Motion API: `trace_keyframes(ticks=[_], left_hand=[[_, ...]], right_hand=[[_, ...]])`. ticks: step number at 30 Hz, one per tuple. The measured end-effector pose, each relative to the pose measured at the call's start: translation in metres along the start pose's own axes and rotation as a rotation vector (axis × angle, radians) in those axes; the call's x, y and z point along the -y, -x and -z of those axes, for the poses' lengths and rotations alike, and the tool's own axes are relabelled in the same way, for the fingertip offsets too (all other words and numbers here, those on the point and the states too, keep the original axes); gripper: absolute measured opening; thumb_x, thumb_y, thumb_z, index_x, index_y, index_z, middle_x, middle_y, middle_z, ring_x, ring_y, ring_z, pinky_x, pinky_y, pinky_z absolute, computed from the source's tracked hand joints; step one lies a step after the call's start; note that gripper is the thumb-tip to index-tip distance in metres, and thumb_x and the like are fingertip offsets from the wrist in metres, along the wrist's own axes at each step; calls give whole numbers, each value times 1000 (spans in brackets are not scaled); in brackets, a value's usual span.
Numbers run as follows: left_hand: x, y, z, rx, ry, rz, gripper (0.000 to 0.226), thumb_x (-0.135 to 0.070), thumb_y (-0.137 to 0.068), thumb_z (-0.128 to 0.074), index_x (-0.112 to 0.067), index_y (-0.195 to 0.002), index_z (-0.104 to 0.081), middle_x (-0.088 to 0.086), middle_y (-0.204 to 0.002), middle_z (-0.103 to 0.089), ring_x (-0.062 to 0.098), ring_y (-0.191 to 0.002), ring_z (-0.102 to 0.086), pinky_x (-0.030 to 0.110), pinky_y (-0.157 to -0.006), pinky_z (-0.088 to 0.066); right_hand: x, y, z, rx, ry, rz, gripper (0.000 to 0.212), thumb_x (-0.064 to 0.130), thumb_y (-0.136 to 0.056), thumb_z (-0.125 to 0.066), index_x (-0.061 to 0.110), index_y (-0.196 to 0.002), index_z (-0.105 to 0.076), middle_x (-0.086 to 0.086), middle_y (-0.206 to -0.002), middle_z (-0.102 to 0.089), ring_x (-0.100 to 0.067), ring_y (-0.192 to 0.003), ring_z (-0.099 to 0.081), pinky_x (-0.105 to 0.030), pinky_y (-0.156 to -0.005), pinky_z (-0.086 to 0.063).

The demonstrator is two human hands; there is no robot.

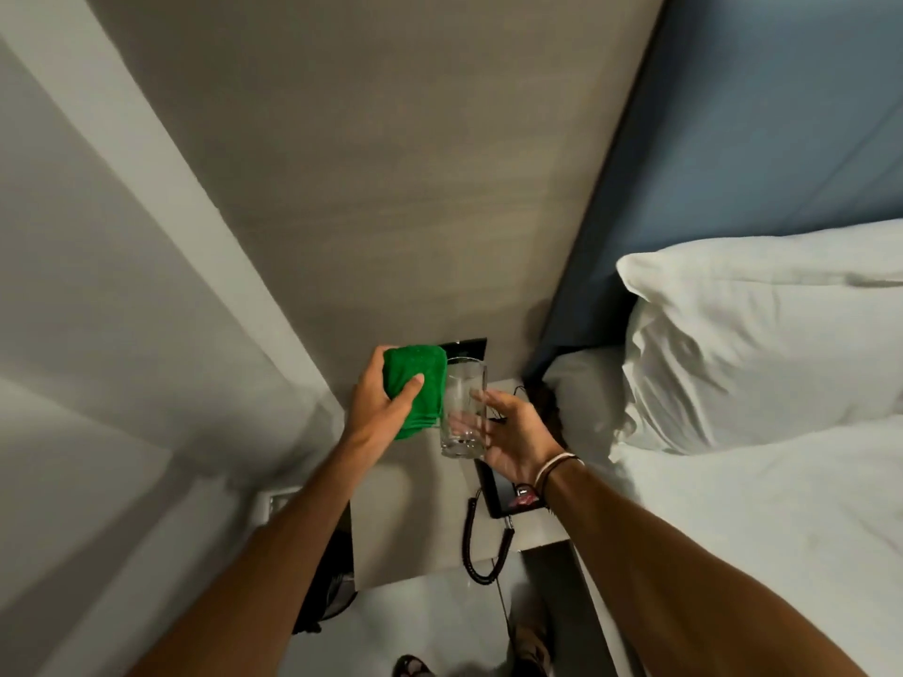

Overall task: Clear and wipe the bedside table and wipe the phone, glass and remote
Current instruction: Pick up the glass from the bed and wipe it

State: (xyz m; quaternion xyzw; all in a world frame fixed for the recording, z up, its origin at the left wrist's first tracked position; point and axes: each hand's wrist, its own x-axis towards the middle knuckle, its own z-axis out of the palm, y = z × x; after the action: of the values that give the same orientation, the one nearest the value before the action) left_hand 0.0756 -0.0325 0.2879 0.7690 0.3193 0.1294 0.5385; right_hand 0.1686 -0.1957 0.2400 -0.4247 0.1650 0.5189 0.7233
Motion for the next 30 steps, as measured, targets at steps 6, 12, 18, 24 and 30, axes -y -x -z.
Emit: trace_keyframes(ticks=[6, 12, 18, 24, 30], left_hand=[[6, 2, 3, 1, 80, 49, 52, 9, -84, -68, -10, -132, -61, 1, -109, -69, 9, -97, -71, 33, -92, -58], [15, 24, 8, 166, 113, -75, 78, 20, -76, -57, -46, -115, -69, -8, -121, -72, 12, -106, -70, 33, -97, -52], [9, 25, 17, 184, -7, -246, 77, 20, -65, -48, -35, -114, -71, -9, -121, -71, 4, -120, -63, 30, -112, -44], [-7, 13, 16, 66, -298, -427, 79, 27, -72, -47, -15, -138, -60, 5, -147, -53, 14, -141, -44, 28, -122, -27], [-3, 17, -5, 114, -430, -453, 80, 25, -82, -49, -22, -147, -45, 8, -161, -31, 25, -151, -25, 37, -125, -15]], right_hand=[[5, -18, -11, 1, 16, 25, 25, 23, -86, -70, 18, -108, -57, -10, -94, -71, -21, -78, -73, -44, -67, -62], [19, -23, -17, 74, 145, 75, 42, 30, -74, -77, 10, -107, -62, -2, -72, -66, -23, -67, -71, -44, -70, -63], [22, -16, -12, 57, 94, -26, 65, 29, -76, -73, 14, -135, -49, -13, -104, -66, -26, -82, -64, -39, -76, -56], [17, -11, -11, 50, 22, -65, 24, 46, -81, -63, 26, -93, -68, -7, -104, -68, -24, -94, -63, -41, -84, -49], [15, -14, -7, 80, -78, -82, 19, 32, -95, -49, 29, -112, -56, -11, -105, -69, -26, -95, -66, -45, -85, -50]])
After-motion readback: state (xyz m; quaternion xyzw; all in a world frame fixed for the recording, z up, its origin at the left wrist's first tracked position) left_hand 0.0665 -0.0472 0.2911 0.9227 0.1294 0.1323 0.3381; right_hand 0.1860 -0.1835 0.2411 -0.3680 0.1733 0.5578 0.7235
